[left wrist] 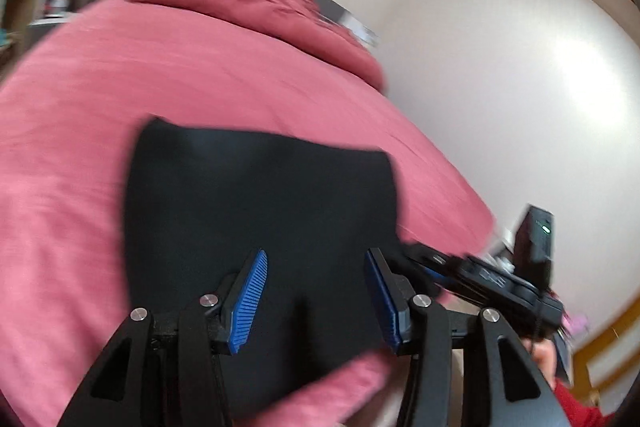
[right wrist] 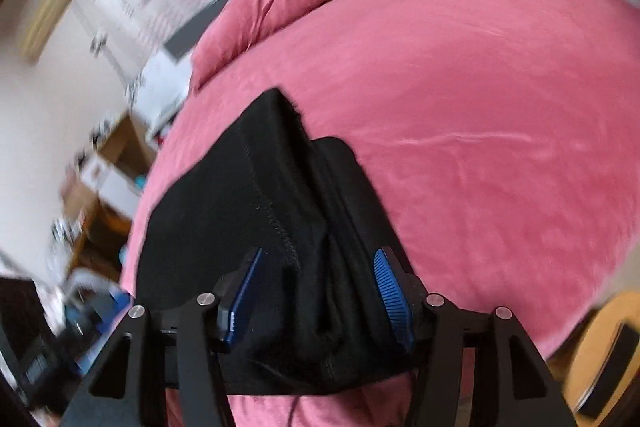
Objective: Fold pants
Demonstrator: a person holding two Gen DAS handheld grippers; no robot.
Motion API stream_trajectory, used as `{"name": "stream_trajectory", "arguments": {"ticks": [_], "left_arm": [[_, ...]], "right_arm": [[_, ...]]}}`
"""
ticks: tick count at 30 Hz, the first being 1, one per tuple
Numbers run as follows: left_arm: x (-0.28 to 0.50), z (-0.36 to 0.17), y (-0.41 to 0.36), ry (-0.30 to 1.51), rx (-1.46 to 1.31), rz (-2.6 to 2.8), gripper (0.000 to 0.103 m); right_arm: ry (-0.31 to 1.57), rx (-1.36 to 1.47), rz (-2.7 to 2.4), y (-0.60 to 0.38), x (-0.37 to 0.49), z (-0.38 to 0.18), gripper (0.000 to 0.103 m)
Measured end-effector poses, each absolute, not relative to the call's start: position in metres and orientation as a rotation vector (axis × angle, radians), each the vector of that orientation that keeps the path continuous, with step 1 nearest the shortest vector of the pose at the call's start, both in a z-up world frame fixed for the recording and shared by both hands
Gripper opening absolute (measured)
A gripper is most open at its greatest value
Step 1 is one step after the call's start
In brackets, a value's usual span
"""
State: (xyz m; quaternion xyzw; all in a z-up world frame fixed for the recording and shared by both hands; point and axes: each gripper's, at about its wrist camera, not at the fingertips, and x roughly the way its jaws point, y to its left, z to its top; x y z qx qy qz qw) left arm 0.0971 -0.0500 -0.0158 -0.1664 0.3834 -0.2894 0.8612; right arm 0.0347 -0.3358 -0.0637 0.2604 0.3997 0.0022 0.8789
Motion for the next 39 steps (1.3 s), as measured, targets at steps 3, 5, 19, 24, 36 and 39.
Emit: {"name": "stream_trajectory", "arguments": {"ticks": [3,5,19,24,36,39], "left_arm": [[0.105,-0.024,-0.031,0.816,-0.322,-0.499,0.051],[0.107,-0.034,-0.028,0.837,-0.311,-0.458,0.051],[0.102,-0.057,-0.035,0.892,-0.225,-0.444,0.051],[0.094,-0.061,-0.054,0.882,-0.06,-0.416,0.052],[0.141,-0.006,-0.064,0.877,-0.179,-0.496,0.052],[0.165,-0.012,-0.084,0.905,-0.131,-0.508,0.051]], "right_arm": [[0.915,0.478,0.003,-0.328,0.054,-0.071,0.058],[0.933,0.412,-0.029,-0.324,0.058,-0.069,0.03],[0.868,0.531,-0.105,-0.345,0.023,-0.058,0.007],[0.871,0.414,-0.143,-0.334,0.029,-0.075,0.01],[0.815,0.16,0.077,-0.291,0.096,0.005,0.018],[0.874,0.066,0.125,-0.267,0.131,-0.012,0.018]]}}
